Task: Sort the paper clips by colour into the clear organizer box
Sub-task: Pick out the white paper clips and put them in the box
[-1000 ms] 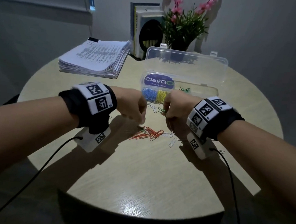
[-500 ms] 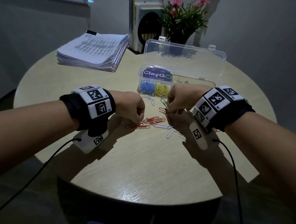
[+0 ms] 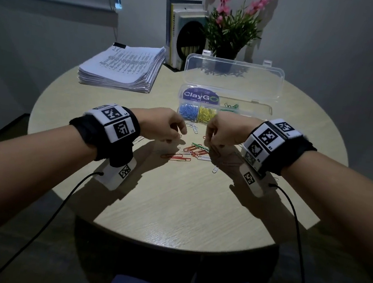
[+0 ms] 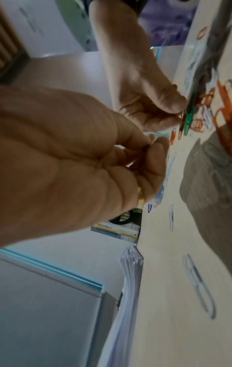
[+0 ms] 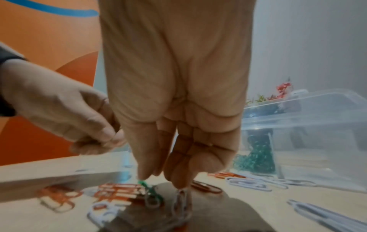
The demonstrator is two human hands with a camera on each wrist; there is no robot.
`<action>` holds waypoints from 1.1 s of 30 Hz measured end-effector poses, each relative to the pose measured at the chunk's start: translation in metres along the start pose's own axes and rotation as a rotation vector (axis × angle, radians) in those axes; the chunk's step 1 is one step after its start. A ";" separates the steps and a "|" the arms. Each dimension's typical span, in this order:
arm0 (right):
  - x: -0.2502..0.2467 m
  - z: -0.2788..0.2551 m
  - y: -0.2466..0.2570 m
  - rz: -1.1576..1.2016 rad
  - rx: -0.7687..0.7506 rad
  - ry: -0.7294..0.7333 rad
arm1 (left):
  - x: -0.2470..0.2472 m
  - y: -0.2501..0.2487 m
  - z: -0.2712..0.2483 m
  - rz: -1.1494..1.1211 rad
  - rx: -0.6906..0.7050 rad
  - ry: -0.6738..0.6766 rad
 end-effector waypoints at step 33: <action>-0.022 -0.023 -0.016 0.427 -0.158 -0.147 | 0.002 -0.010 0.013 -0.482 -0.041 -0.170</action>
Point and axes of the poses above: each hand's wrist, its own z-axis towards the middle knuckle, its own x-axis out of the palm, y = z × x, the point moved 9 cm from there along z, towards the middle knuckle, and after that the axes turned 15 degrees about y, right-handed, at the moved point
